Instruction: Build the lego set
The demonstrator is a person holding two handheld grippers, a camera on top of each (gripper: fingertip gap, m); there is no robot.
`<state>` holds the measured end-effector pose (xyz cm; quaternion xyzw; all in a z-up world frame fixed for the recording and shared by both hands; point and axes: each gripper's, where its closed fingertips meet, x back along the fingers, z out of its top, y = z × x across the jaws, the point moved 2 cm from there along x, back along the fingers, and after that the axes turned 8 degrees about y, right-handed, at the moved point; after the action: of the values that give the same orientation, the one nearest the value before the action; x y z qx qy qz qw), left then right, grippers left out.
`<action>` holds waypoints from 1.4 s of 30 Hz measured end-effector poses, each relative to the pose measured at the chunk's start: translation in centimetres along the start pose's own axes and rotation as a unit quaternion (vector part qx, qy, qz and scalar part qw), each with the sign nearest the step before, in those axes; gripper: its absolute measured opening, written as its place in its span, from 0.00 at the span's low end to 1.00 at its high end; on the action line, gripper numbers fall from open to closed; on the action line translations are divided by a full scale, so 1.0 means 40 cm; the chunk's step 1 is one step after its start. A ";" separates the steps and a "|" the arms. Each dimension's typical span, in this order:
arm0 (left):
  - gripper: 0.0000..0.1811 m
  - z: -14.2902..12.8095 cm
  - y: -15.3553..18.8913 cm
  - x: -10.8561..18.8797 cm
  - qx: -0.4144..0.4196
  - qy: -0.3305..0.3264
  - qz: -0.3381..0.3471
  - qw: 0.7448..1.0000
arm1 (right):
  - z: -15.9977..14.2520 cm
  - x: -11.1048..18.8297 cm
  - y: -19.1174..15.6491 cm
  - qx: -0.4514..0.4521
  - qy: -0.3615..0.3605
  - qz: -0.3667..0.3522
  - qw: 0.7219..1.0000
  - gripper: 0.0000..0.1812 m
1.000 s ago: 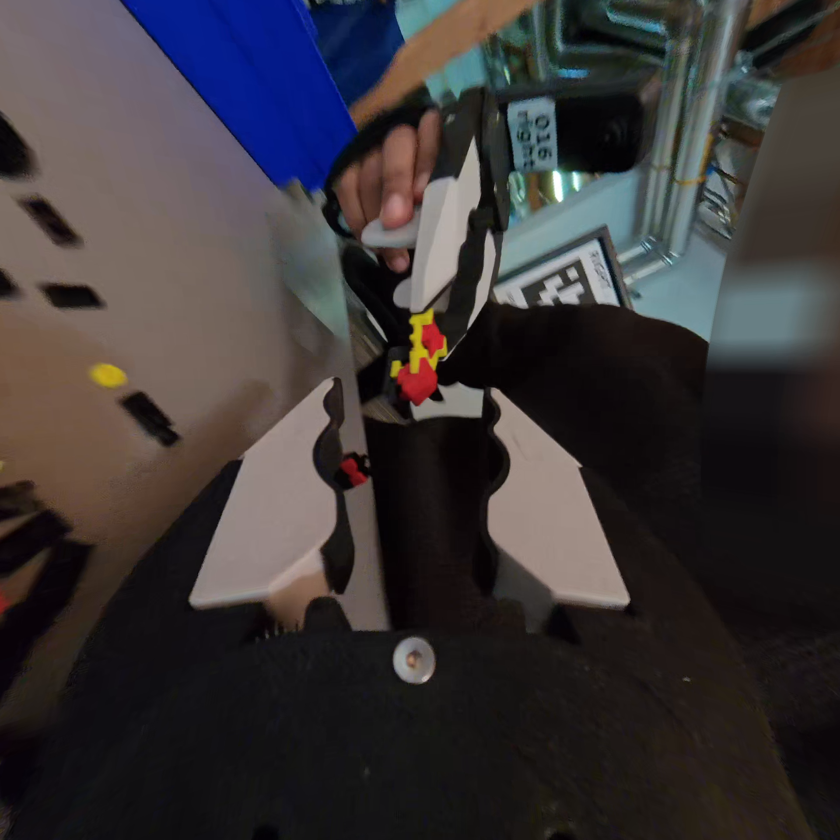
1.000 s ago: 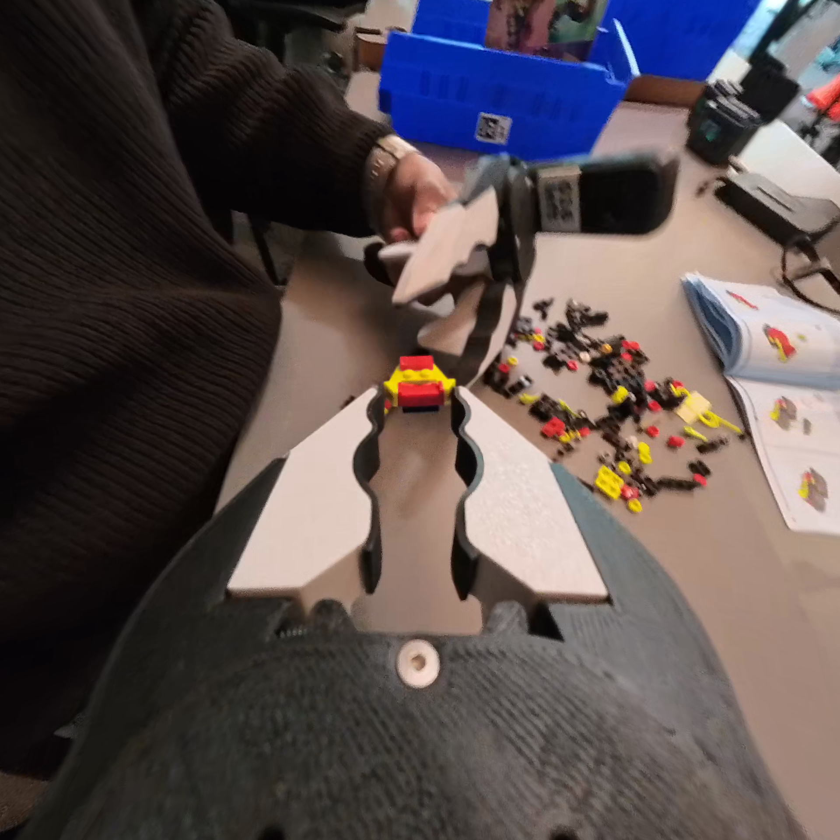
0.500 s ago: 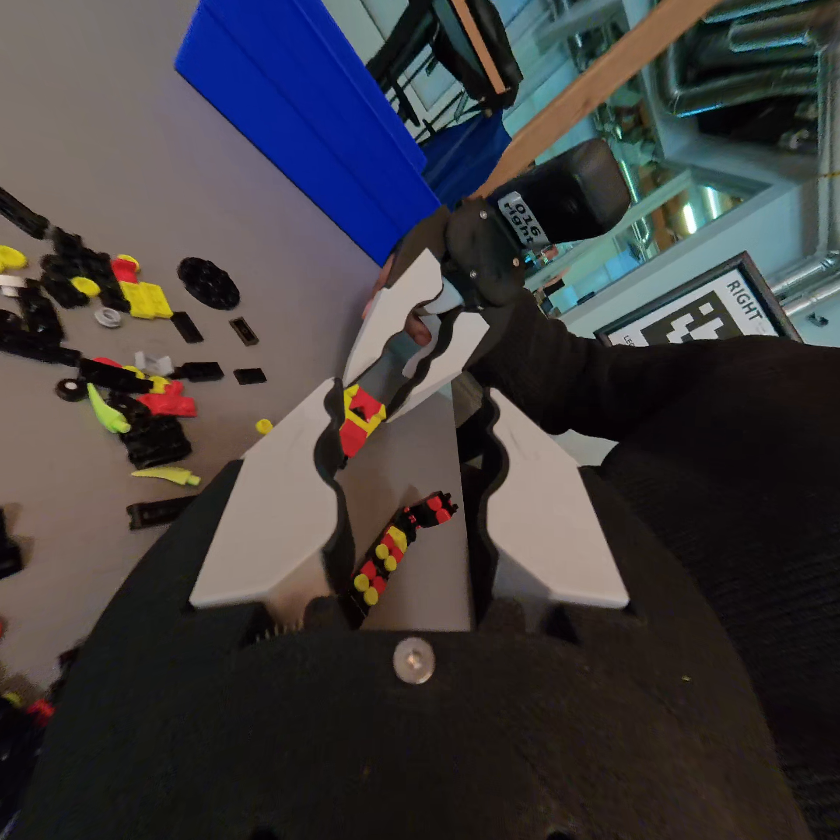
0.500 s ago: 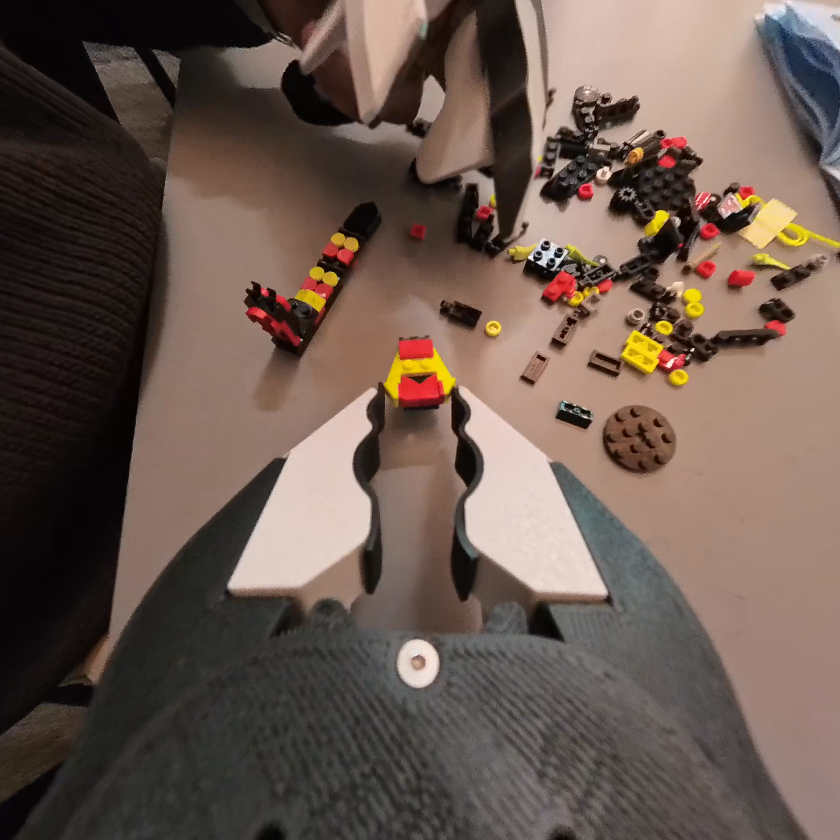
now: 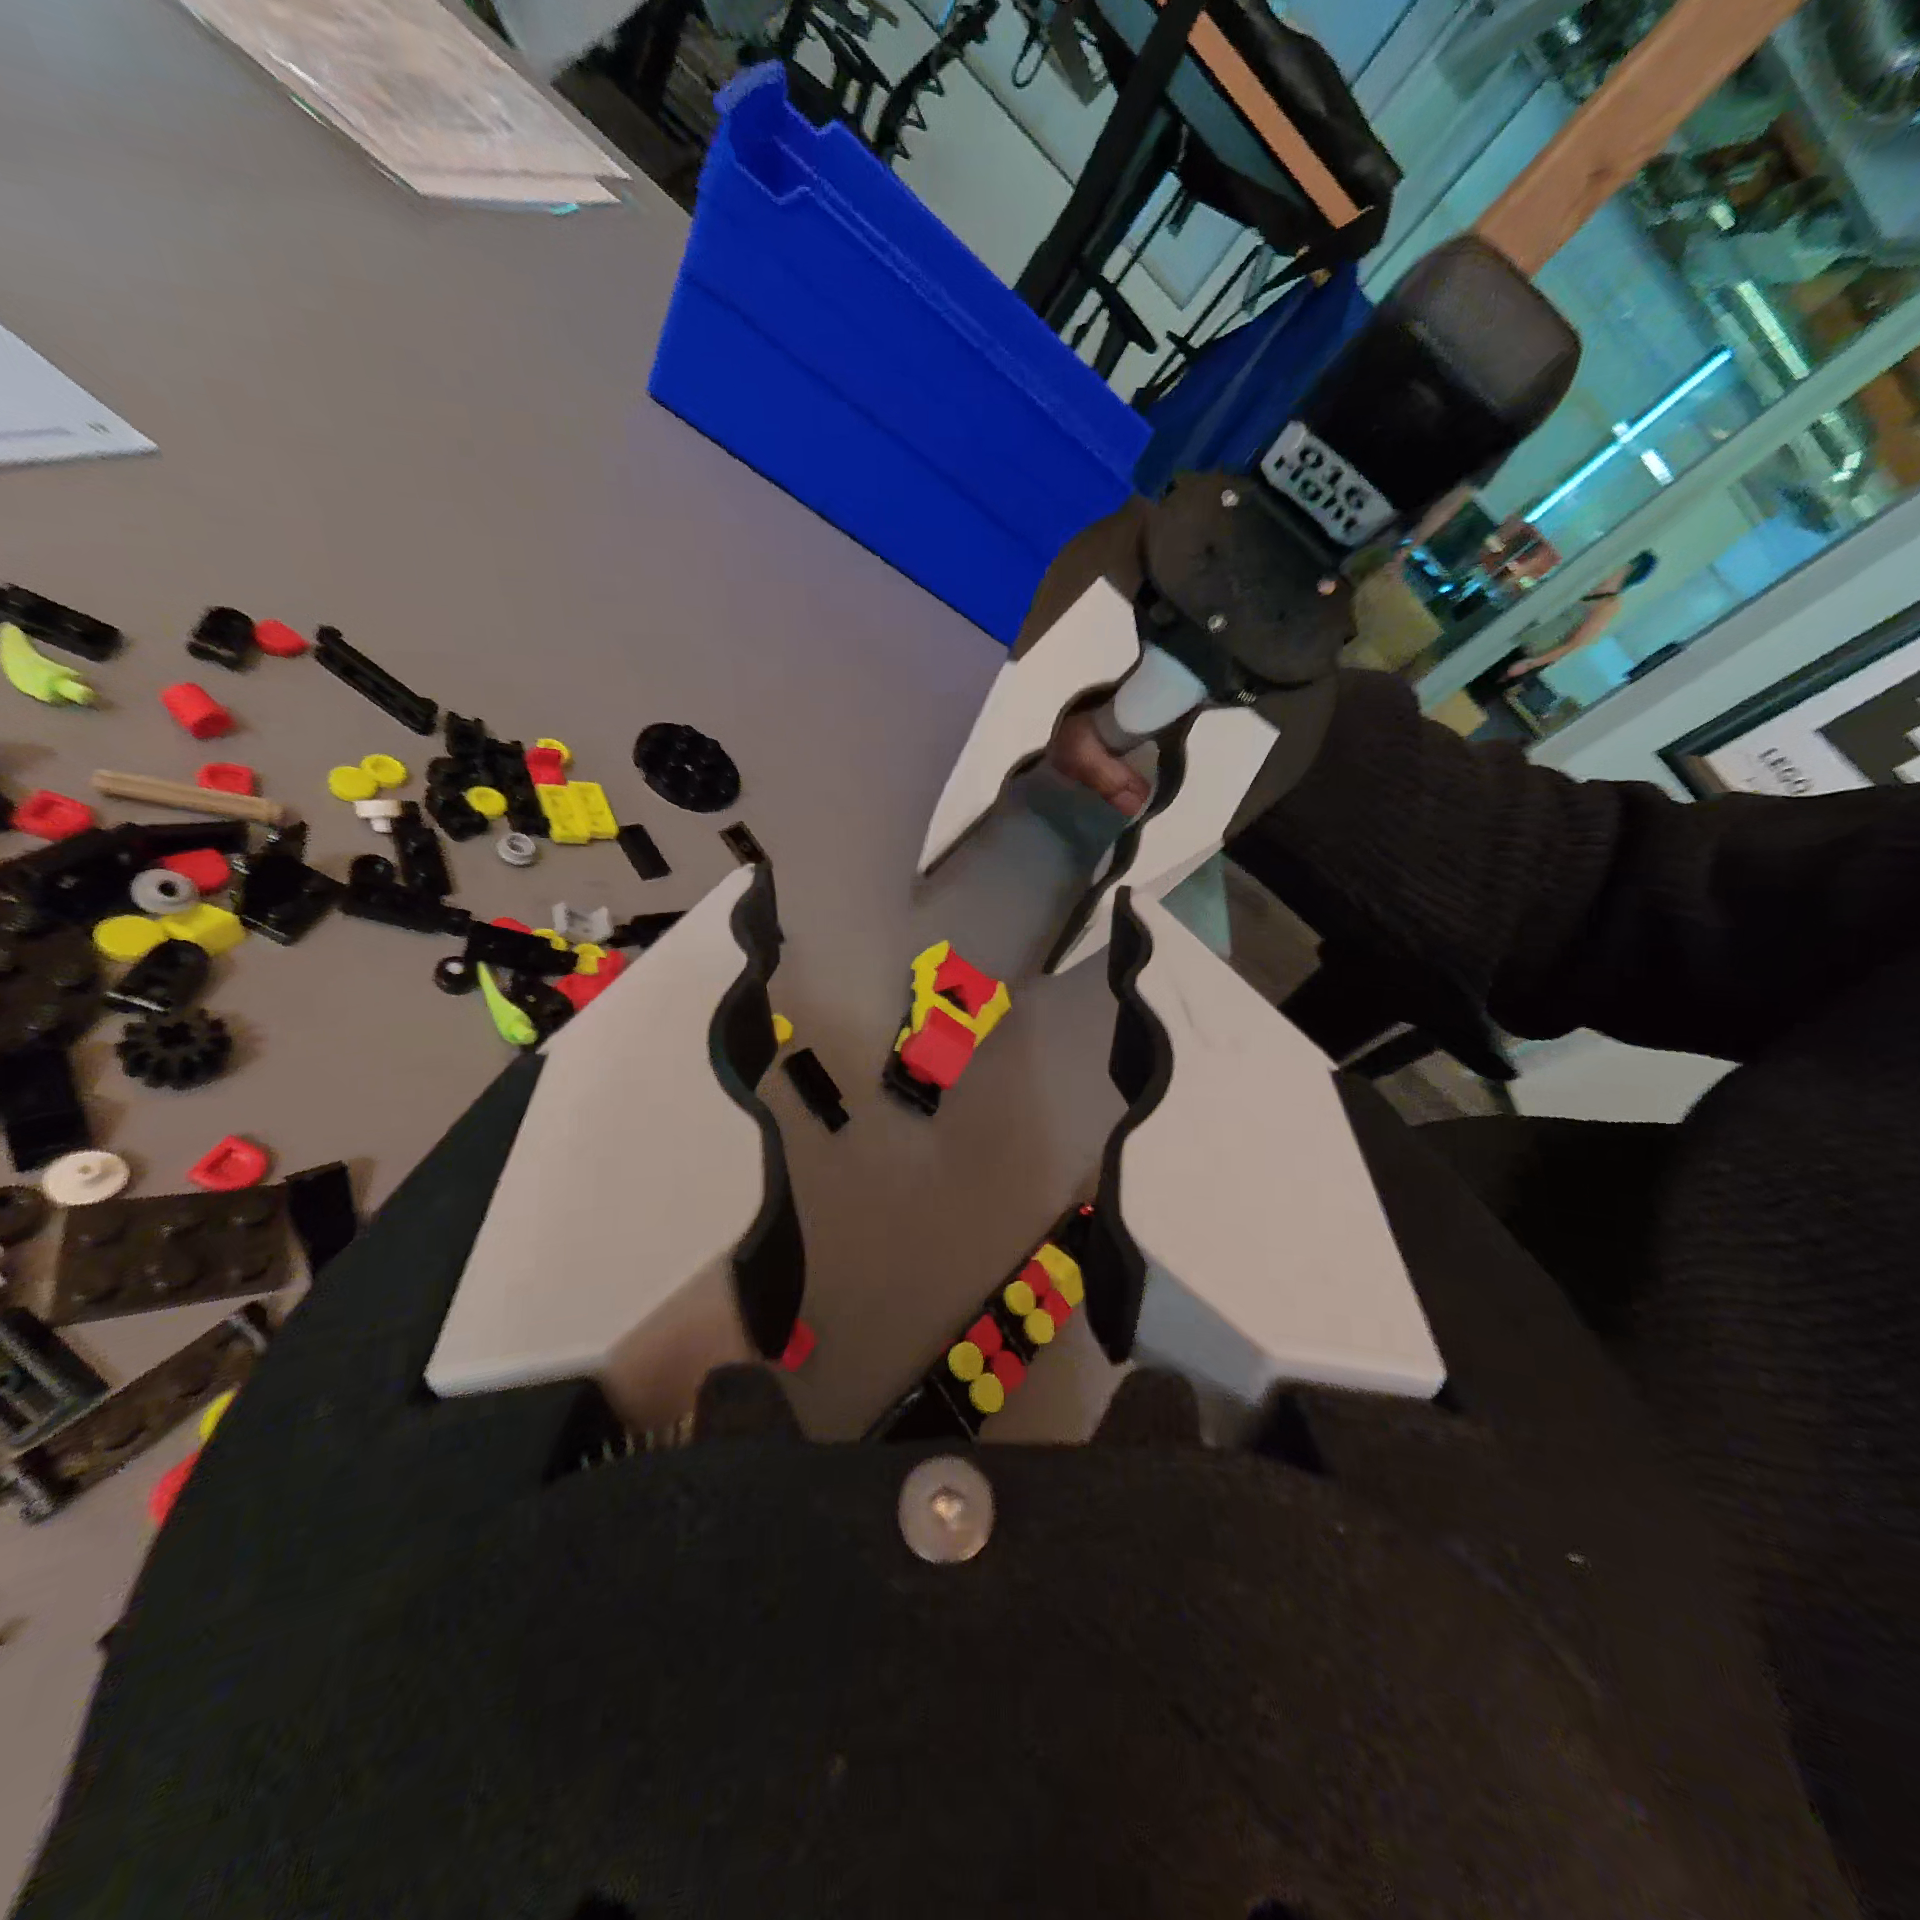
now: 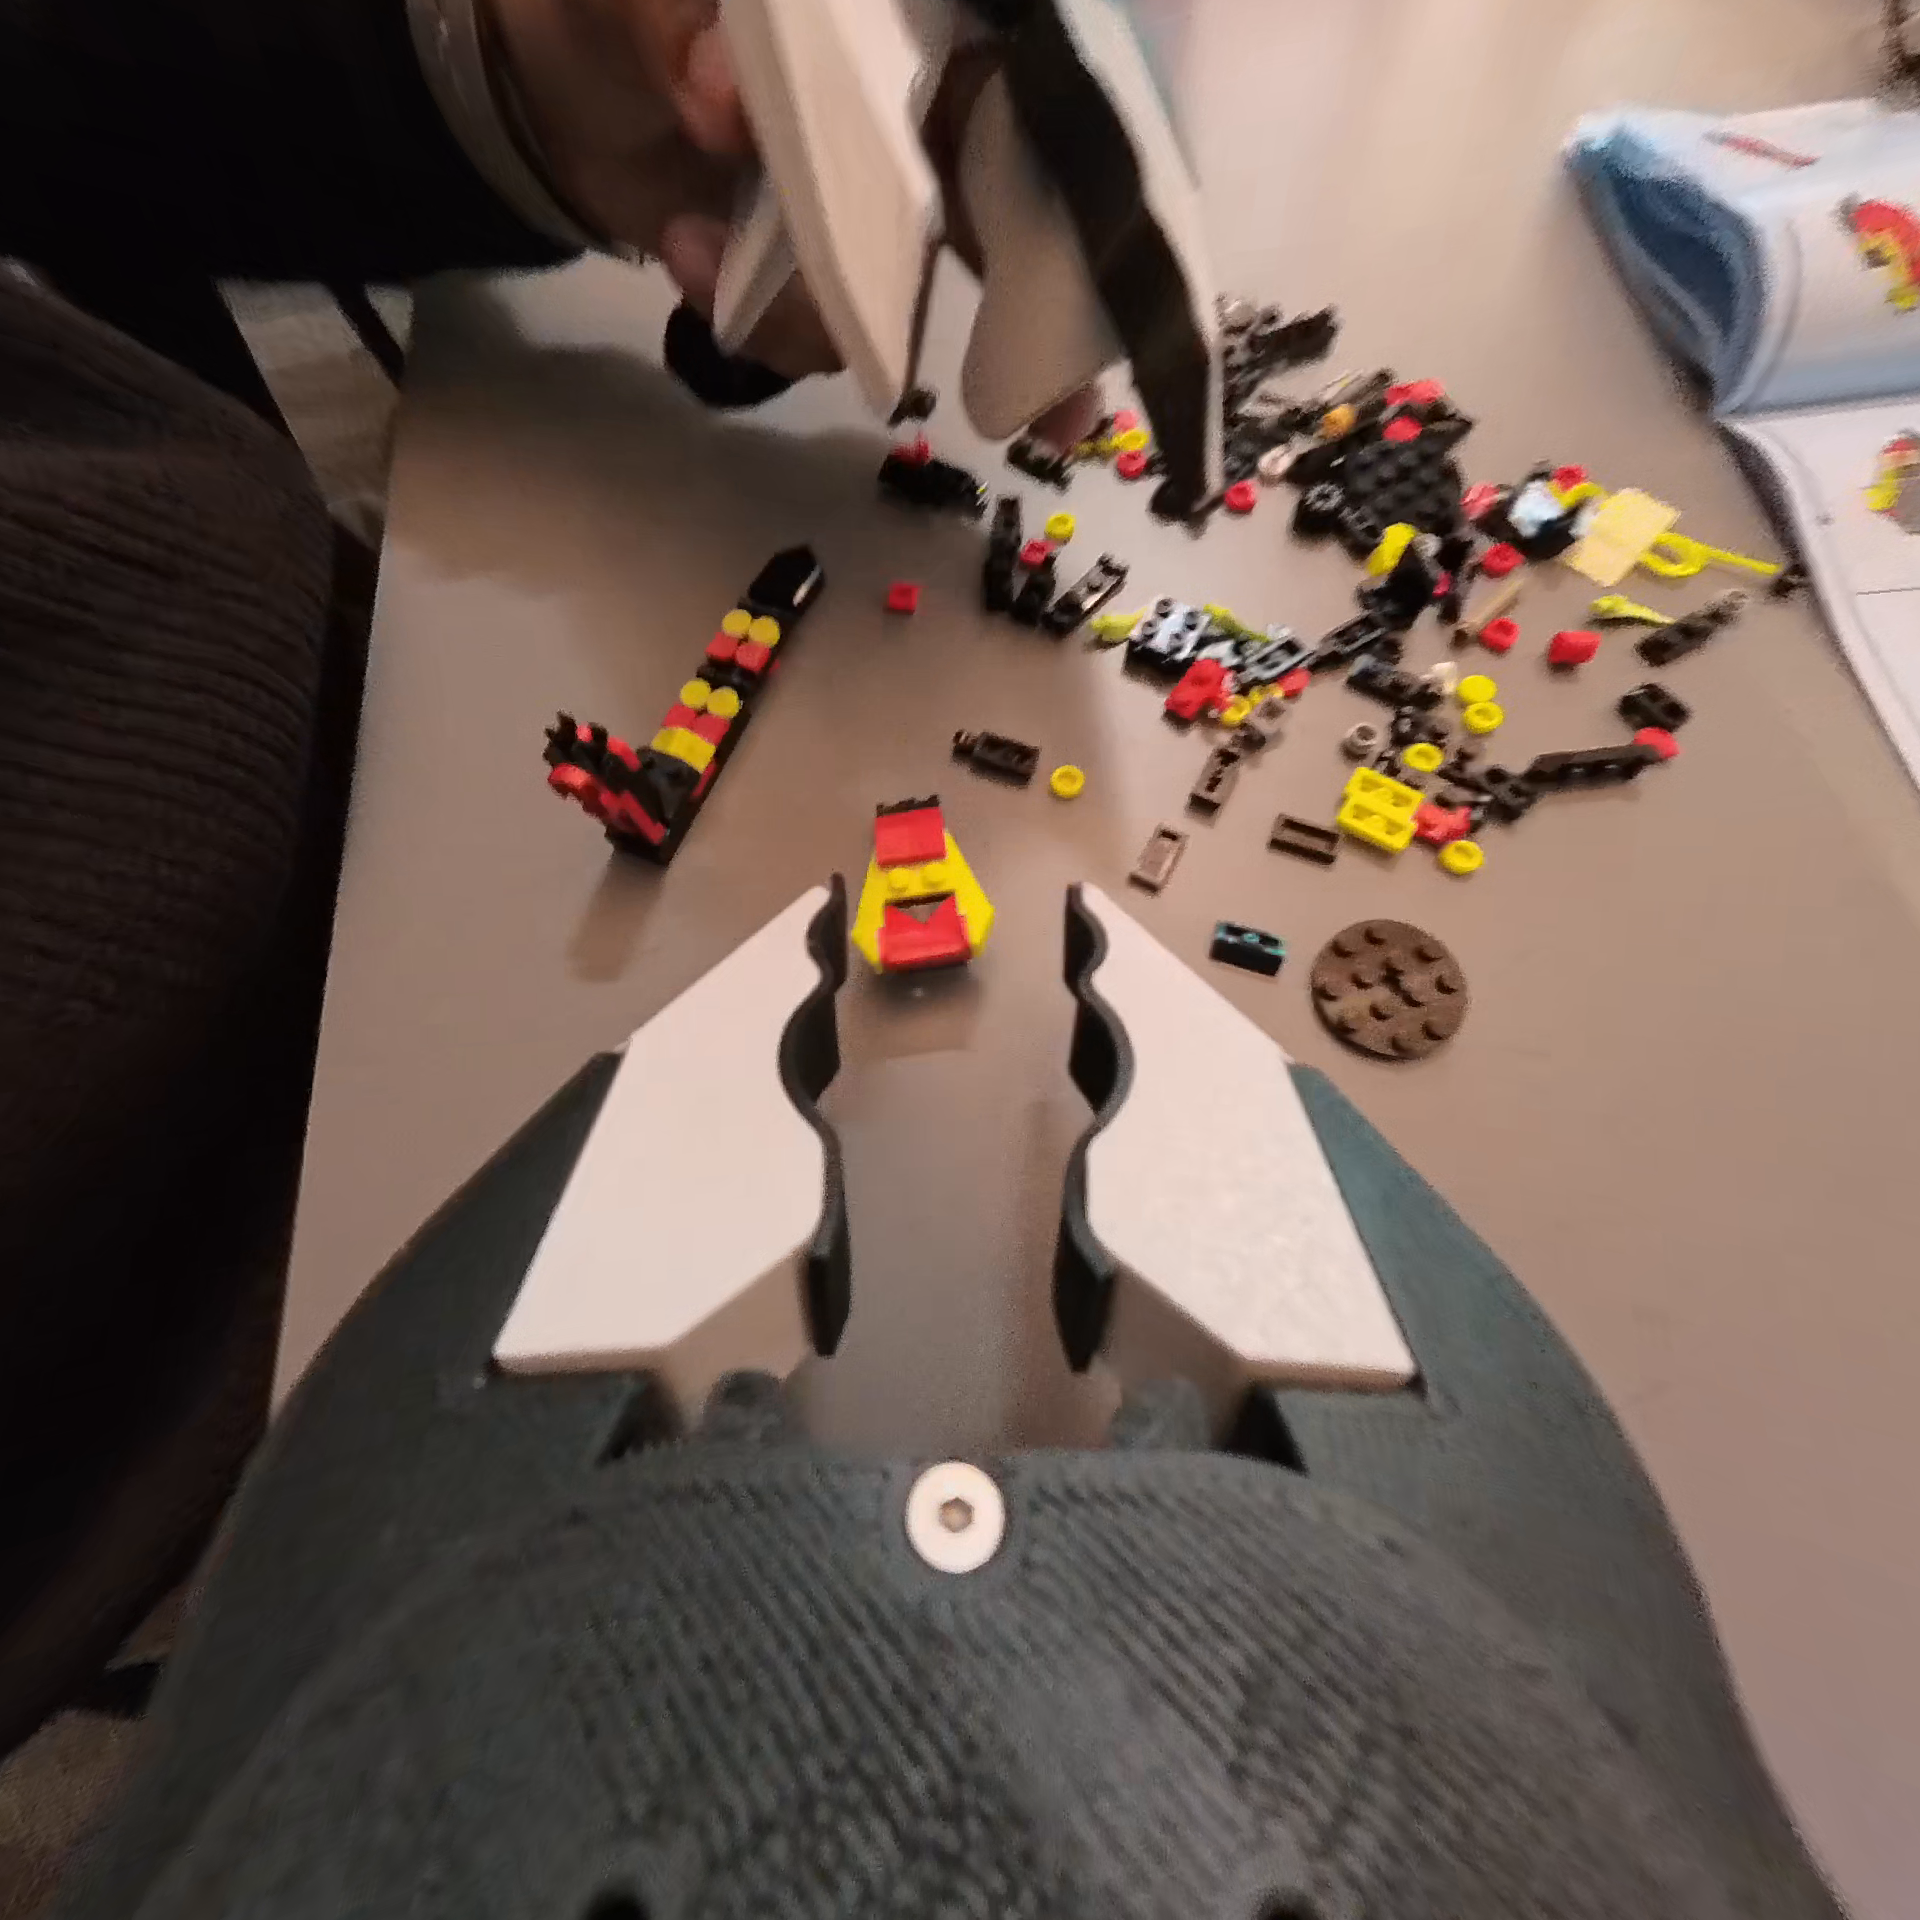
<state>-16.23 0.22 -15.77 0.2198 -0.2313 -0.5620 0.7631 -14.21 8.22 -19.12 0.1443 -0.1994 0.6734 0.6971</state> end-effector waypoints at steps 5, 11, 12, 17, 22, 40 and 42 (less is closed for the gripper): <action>0.23 -0.007 0.013 0.005 -0.025 -0.022 -0.003 0.999 | 0.059 0.034 0.068 -0.038 0.080 -0.057 0.994 0.39; 0.24 -0.006 -0.002 -0.001 -0.059 -0.025 0.022 0.998 | 0.135 0.007 0.099 -0.011 0.142 -0.103 0.984 0.41; 0.24 -0.006 -0.007 -0.003 -0.072 -0.029 0.029 0.997 | 0.140 -0.003 0.101 -0.004 0.139 -0.109 0.984 0.40; 0.28 -0.008 -0.041 -0.019 -0.127 -0.062 0.067 0.988 | 0.136 -0.035 0.124 0.026 0.111 -0.154 0.982 0.32; 0.33 0.015 -0.095 -0.013 -0.183 -0.077 0.127 0.972 | 0.144 -0.021 0.158 -0.021 0.135 -0.191 0.972 0.34; 0.35 0.019 -0.185 0.022 -0.208 -0.099 0.233 0.945 | 0.035 -0.045 0.261 0.024 -0.022 -0.292 0.956 0.37; 0.35 0.011 -0.187 0.020 -0.211 -0.107 0.234 0.943 | 0.028 -0.046 0.263 0.023 -0.029 -0.291 0.956 0.37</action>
<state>-21.96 -2.63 -19.78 -0.0684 -0.2323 -0.4235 0.8729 -24.81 6.62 -19.71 0.2311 -0.1533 0.4417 0.8532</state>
